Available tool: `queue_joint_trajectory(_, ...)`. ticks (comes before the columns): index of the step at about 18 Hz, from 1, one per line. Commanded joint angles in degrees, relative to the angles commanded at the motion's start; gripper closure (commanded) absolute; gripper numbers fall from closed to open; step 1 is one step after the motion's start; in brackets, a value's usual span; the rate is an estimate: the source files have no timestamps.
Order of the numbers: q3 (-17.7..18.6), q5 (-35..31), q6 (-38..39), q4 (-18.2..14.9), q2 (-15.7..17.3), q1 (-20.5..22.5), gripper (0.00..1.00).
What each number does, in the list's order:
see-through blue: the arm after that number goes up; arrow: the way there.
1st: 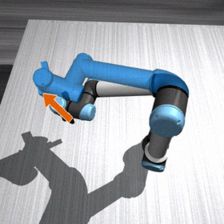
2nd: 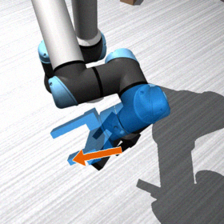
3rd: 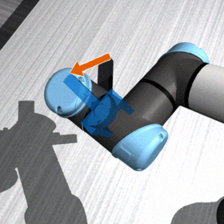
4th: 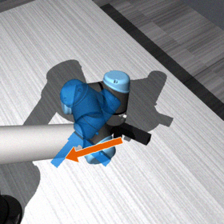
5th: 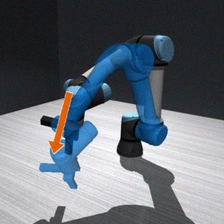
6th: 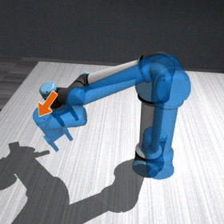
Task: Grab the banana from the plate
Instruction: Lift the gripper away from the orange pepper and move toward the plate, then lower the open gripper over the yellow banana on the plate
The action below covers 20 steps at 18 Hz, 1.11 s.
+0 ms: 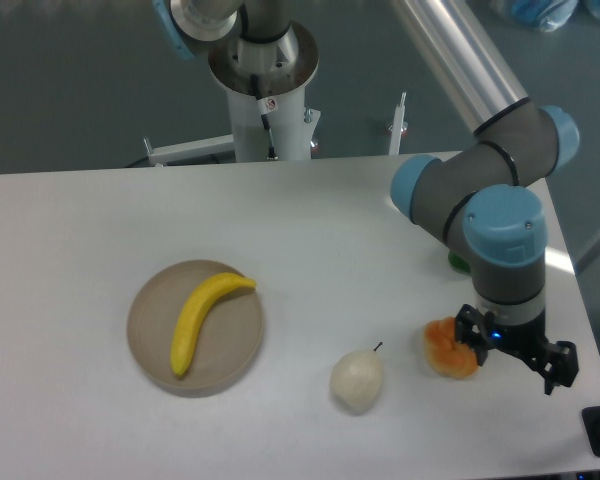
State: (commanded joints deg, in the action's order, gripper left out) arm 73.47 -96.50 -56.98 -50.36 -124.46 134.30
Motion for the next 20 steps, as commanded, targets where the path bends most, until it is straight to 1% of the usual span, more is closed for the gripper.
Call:
queue_joint_trajectory(4,5.2,0.5,10.8,-0.7,5.0,-2.3,0.0)
queue_joint_trajectory(6,8.8,0.6,17.1,-2.8,7.6,-3.7,0.0)
queue_joint_trajectory(7,10.5,0.7,19.1,-3.2,8.6,-4.7,0.0)
queue_joint_trajectory(9,14.5,0.8,22.0,-4.4,11.5,-5.8,0.0)
queue_joint_trajectory(13,22.0,5.7,25.2,-6.2,17.0,-8.3,0.0)
queue_joint_trajectory(14,24.0,6.1,25.5,-6.1,18.0,-9.6,0.0)
queue_joint_trajectory(15,25.3,6.2,26.3,-6.0,18.2,-11.2,0.0)
queue_joint_trajectory(18,25.8,6.2,29.0,-5.9,17.0,-15.6,0.0)
queue_joint_trajectory(20,26.5,6.3,29.8,-5.2,16.2,-17.2,0.0)
